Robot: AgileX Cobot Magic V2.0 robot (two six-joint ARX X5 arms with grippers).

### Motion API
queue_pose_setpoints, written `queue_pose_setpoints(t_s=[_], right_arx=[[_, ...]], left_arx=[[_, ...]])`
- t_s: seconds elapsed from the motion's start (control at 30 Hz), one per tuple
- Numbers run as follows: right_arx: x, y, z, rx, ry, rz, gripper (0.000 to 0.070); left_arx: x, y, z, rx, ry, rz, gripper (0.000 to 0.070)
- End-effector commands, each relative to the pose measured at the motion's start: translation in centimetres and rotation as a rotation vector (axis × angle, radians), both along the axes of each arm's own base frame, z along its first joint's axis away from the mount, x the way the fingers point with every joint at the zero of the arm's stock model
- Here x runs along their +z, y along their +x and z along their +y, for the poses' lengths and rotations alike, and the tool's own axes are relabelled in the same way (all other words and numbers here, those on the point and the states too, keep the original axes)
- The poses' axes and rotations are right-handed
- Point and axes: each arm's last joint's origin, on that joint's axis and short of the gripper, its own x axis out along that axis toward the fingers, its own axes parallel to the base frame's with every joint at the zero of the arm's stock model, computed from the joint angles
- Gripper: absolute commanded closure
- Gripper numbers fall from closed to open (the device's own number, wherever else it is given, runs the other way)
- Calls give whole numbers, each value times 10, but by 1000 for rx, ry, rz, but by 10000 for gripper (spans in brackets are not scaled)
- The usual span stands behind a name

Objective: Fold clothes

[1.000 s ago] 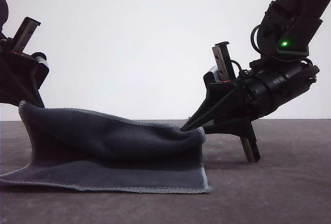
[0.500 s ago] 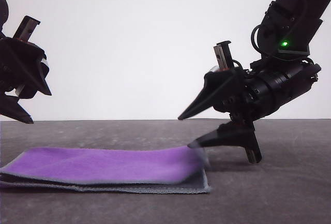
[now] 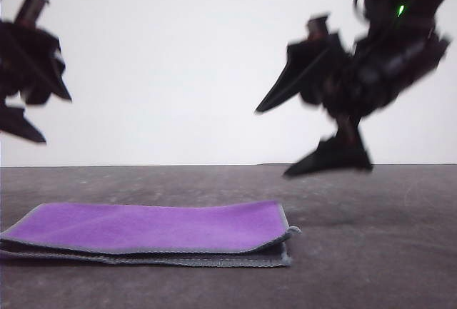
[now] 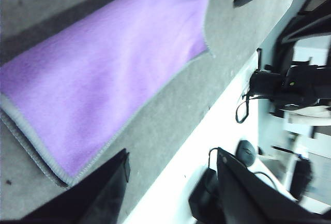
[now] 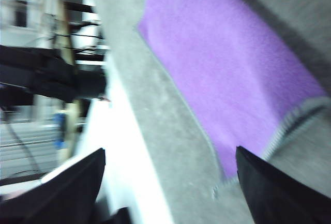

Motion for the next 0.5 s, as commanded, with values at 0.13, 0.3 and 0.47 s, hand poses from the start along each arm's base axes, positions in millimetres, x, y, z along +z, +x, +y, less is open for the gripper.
queue_pose_setpoints(t_s=[0.13, 0.3, 0.47], right_arx=[[46, -9, -9, -56, -105, -194, 195], [84, -27, -22, -135, -192, -335, 195], [111, -48, -34, -229, -356, -452, 195]], left_arx=[[28, -1, 3, 56, 107, -153, 377], [53, -12, 9, 128, 247, -256, 377], [74, -28, 21, 218, 385, -317, 377]])
